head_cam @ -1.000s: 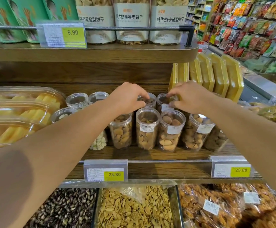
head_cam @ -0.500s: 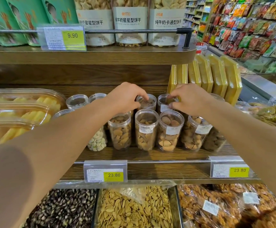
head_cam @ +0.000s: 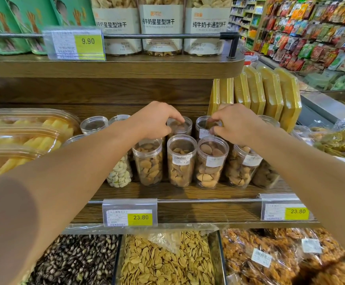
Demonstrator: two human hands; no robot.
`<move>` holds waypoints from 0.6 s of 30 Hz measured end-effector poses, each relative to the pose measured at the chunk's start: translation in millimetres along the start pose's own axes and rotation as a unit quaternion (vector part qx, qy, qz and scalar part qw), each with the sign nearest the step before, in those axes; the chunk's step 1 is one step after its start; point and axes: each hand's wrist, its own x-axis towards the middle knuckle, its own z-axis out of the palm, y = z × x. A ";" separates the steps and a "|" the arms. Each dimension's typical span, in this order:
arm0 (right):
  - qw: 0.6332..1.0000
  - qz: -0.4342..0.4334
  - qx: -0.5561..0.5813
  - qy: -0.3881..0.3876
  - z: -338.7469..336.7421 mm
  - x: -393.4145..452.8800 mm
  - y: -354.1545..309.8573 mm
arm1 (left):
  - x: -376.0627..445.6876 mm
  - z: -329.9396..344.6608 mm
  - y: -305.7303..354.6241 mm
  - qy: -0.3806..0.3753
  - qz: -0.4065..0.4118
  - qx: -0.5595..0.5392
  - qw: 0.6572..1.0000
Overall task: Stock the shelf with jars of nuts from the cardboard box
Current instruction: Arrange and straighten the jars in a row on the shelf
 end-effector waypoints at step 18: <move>1.000 0.008 -0.006 0.001 1.8 -1.0 -1.2 | -1.0 -0.3 1.4 0.047 0.015 0.016 0.999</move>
